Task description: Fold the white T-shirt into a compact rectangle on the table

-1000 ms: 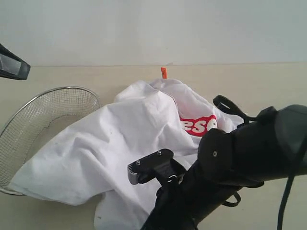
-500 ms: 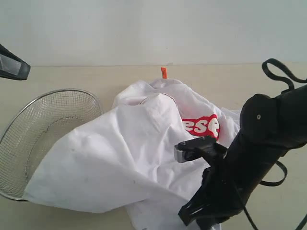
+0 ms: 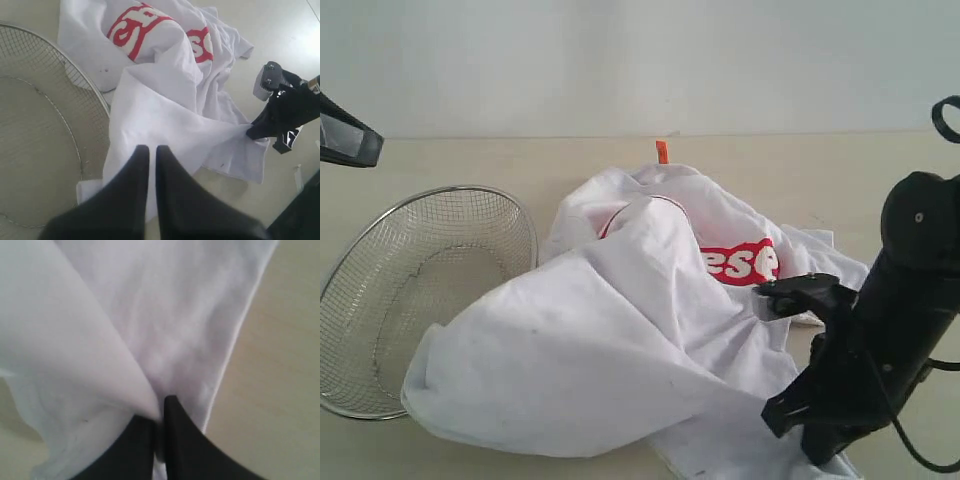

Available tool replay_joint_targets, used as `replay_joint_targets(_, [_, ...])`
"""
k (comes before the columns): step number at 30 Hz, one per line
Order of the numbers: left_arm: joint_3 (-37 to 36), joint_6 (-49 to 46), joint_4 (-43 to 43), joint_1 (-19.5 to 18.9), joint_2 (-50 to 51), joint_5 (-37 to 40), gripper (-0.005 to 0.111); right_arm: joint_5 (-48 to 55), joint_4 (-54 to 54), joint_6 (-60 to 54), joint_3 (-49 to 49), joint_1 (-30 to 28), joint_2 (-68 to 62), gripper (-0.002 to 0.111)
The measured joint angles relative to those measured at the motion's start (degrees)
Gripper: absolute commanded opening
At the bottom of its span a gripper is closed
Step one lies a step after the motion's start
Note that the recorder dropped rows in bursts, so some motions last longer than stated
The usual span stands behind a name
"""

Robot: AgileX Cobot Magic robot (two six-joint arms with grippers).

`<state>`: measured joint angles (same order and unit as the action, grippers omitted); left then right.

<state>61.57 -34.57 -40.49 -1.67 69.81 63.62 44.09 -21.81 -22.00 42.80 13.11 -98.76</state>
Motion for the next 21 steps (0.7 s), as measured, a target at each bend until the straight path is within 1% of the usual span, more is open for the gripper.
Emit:
replay_joint_targets(4, [0.0, 0.0, 0.0, 0.0, 0.0, 0.0, 0.005, 0.5, 2.2, 1.4, 0.0, -2.4, 0.0, 0.0])
replay_joint_targets(10, [0.0, 0.0, 0.0, 0.0, 0.0, 0.2, 0.005, 2.0, 8.4, 6.9, 0.0, -5.5, 0.0, 0.0])
replay_joint_targets(15, [0.0, 0.0, 0.0, 0.0, 0.0, 0.2, 0.005, 2.3, 9.6, 7.8, 0.2, -7.8, 0.4, 0.0])
replay_joint_targets(19, [0.0, 0.0, 0.0, 0.0, 0.0, 0.3, 0.005, 2.2, 9.7, 8.0, 1.0, -9.7, 3.2, 0.0])
replay_joint_targets(20, [0.0, 0.0, 0.0, 0.0, 0.0, 0.4, 0.005, 1.8, 9.5, 8.0, 1.1, -10.4, 5.2, 0.001])
replay_joint_targets(21, [0.0, 0.0, 0.0, 0.0, 0.0, 0.4, 0.005, 1.6, 9.1, 8.0, 1.1, -10.8, 6.2, 0.01])
